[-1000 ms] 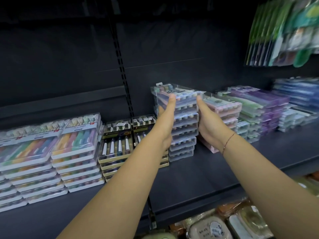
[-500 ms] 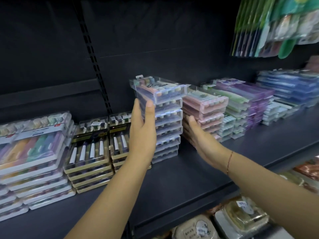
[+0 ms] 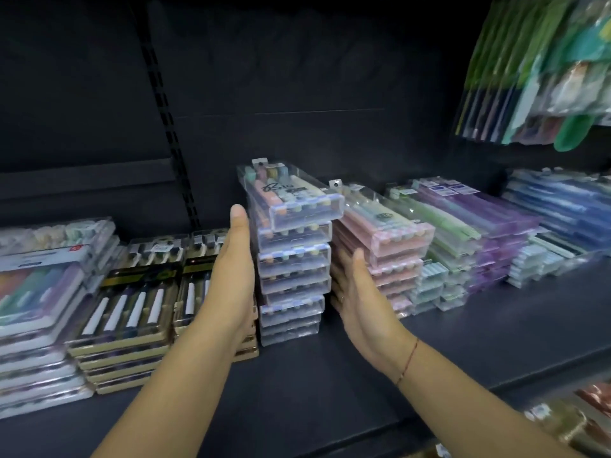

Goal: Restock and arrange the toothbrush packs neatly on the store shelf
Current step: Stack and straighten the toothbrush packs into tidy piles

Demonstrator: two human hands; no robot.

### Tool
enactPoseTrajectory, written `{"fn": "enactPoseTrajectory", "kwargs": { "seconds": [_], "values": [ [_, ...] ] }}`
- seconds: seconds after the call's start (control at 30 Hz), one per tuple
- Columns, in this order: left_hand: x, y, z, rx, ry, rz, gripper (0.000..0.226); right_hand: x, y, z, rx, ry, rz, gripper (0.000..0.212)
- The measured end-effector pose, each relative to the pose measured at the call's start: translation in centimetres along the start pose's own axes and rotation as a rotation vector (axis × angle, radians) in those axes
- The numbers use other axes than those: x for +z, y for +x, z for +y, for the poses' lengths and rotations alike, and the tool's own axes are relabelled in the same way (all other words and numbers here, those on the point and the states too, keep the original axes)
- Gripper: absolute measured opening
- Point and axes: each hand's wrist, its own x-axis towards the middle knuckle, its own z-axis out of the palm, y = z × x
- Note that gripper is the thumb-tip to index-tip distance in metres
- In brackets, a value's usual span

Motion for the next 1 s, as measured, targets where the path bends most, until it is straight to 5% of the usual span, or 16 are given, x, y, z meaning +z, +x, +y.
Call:
{"fn": "enactPoseTrajectory", "kwargs": {
  "seconds": [0.17,0.43,1.0],
  "values": [
    [-0.1,0.0,-0.6,0.033,0.021,0.046,0.051,-0.3,0.7,0.8,0.007,-0.028,0.014,0.082],
    [-0.3,0.1,-0.6,0.044,-0.058,0.091,0.076,-0.2,2.4,1.5,0.026,-0.142,0.026,0.072],
    [-1.0,1.3,-0.9,0.011,-0.141,0.085,0.075,-3.5,3.9,1.3,0.019,-0.110,0.128,0.068]
  ]
}}
